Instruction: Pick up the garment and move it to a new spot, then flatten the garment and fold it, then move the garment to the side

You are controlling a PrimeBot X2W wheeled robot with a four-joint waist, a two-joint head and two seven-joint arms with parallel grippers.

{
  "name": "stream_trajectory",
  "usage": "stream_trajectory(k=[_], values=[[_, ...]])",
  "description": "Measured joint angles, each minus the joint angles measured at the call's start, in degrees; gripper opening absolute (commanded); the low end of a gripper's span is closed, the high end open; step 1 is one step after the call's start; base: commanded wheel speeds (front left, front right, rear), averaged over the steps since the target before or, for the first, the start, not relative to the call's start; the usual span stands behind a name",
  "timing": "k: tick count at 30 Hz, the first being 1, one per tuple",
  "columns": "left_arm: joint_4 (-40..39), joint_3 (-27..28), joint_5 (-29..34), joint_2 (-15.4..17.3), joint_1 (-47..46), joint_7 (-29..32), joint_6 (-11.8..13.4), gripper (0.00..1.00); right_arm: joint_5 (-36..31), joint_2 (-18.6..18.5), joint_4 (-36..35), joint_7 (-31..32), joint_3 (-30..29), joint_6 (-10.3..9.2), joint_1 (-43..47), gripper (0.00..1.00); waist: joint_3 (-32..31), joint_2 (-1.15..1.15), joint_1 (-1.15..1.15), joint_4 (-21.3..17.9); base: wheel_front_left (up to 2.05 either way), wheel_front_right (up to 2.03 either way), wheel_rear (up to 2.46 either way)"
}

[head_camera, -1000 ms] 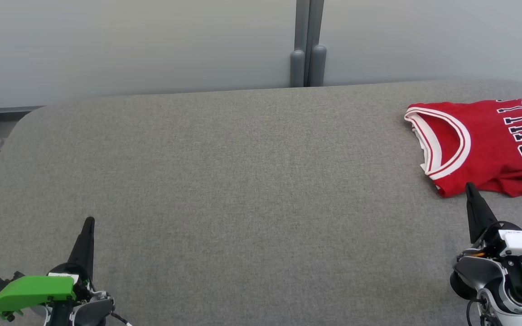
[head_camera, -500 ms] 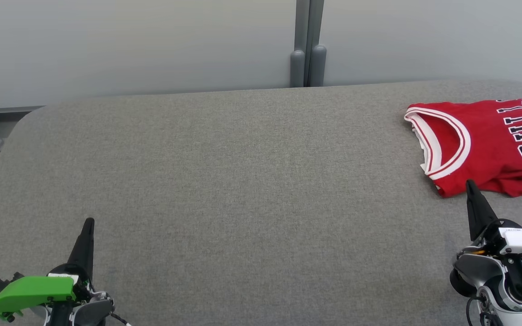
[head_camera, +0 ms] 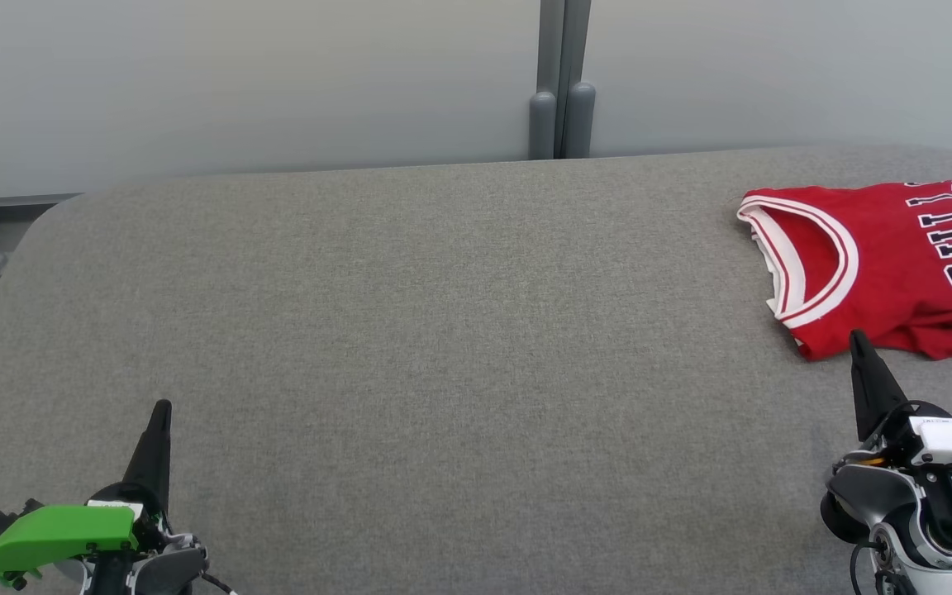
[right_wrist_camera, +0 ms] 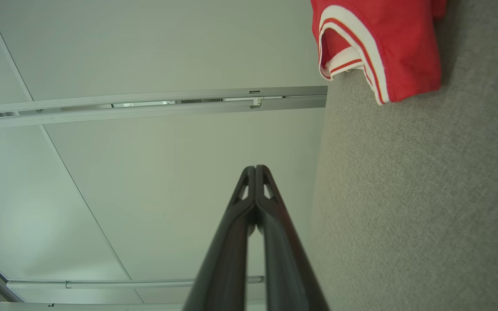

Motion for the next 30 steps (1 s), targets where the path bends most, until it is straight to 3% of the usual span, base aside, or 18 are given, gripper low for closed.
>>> stream_trajectory(k=[30], values=[[0.33, 0.23, 0.01, 0.00, -0.09, 0.40, -0.19, 0.00, 0.00, 0.04, 0.25, 0.42, -0.18, 0.01, -0.06, 0.00, -0.02, 0.00, 0.00, 0.00, 0.00, 0.00, 0.00]])
